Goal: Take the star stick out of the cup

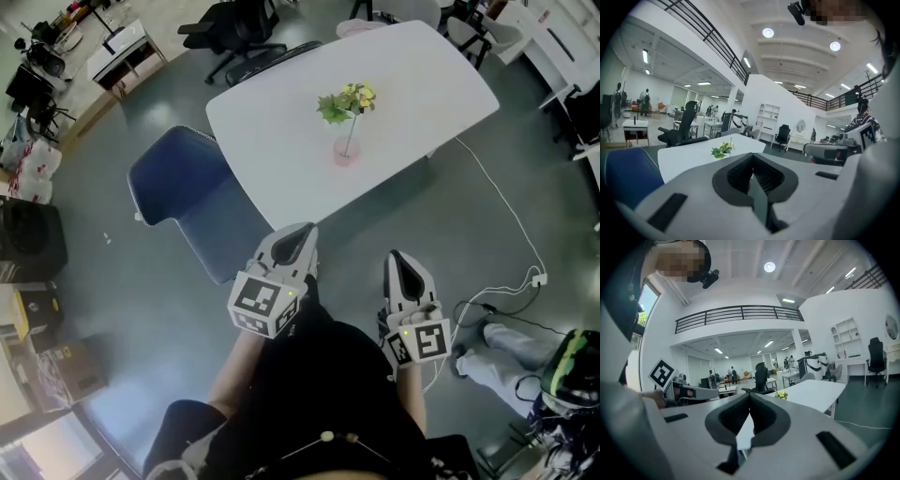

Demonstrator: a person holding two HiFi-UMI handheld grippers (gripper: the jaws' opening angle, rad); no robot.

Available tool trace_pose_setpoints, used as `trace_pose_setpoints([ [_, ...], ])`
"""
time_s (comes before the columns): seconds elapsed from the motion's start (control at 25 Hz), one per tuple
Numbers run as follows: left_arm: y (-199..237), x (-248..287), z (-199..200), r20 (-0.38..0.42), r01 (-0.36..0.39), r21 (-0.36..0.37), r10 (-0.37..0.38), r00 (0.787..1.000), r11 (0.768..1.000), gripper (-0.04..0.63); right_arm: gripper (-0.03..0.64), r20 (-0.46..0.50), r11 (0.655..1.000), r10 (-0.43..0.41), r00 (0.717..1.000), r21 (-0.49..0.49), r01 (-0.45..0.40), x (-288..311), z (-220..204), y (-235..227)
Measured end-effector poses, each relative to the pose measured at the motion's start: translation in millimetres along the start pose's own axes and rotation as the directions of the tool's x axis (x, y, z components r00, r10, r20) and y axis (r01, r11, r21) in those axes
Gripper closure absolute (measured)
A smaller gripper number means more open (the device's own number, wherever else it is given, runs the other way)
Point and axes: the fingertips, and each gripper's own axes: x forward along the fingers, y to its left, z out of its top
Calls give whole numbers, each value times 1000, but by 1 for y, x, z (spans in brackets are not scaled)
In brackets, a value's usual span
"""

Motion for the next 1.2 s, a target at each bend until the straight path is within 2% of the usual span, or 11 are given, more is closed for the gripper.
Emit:
trace_pose_setpoints([
  [0.16,40,31,11,-16,-12,0,12,1000,1000,594,614,-20,999,29,999,-33,-29,57,3,-9],
  [0.28,58,51,21,-17,6,0,-6,1000,1000,594,614,-39,998,41,998,-36,-43,91,4,-18],
  [0.44,66,70,41,47,104,36,-106,993,994,594,614,-72,999,45,996,1,-46,133,0,-41],
  [0.56,71,81,44,55,146,49,-149,987,988,594,611,-140,997,66,988,48,-60,167,-20,-66],
  [0.64,75,86,44,55,147,39,-149,987,988,594,561,-189,990,115,975,103,-97,195,-35,-83],
  [0.72,81,89,43,59,131,18,-132,990,991,593,508,-234,982,150,961,144,-118,226,-50,-102],
  [0.84,87,83,42,66,85,-34,-83,994,996,592,514,-333,986,143,932,132,-104,273,-79,-129],
  [1.0,99,68,35,72,7,-96,0,997,995,592,506,-476,986,160,865,126,-113,321,-119,-146],
  [1.2,114,54,24,55,-80,-120,87,995,990,592,509,-544,984,176,820,128,-127,346,-146,-150],
])
